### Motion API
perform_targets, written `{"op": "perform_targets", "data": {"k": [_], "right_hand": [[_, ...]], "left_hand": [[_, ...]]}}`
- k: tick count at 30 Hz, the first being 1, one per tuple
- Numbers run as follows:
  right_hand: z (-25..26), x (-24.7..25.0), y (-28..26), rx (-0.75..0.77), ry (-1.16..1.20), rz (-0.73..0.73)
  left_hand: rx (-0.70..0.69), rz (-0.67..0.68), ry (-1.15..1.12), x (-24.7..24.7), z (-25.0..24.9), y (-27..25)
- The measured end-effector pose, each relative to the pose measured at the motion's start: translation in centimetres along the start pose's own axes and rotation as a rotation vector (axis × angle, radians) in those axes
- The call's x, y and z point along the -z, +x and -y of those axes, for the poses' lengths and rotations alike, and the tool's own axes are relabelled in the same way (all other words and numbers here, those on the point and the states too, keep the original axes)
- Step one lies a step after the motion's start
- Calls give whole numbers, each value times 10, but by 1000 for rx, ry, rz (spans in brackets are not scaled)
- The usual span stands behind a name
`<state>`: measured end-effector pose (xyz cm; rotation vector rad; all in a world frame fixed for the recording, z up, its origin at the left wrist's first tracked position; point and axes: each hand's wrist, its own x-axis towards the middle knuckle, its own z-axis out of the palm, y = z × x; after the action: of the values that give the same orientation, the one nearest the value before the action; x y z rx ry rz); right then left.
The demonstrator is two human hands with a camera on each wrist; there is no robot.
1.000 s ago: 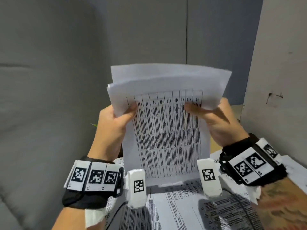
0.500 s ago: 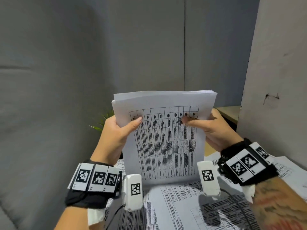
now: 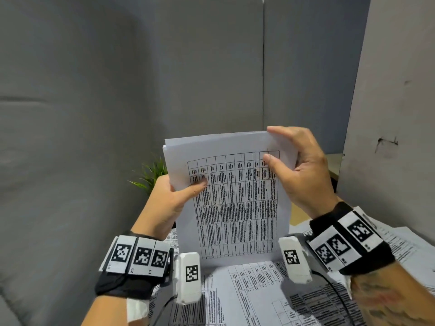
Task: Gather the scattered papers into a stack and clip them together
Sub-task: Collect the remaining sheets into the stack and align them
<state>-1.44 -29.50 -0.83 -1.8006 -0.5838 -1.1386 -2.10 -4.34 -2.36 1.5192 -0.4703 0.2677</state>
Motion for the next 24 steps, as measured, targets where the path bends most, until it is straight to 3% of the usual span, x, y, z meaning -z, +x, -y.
{"op": "perform_targets", "data": {"k": [3,6,10,18,24], "right_hand": [[13,3,1,9,-88,-37],[34,2,2,88,-379,-32],[66,-6,-1,139,-592,145],[85,-12,-8,103,-651,388],[92,-15,-11,100,-649,445]], "left_hand": [[-21,2,0,-2,-1,1],[-45,13,9,-3,-2,1],[-62,31,20,-4,-2,2],[-97,53,7,-5,-2,0],[-131,98,18,-6,-4,-2]]}}
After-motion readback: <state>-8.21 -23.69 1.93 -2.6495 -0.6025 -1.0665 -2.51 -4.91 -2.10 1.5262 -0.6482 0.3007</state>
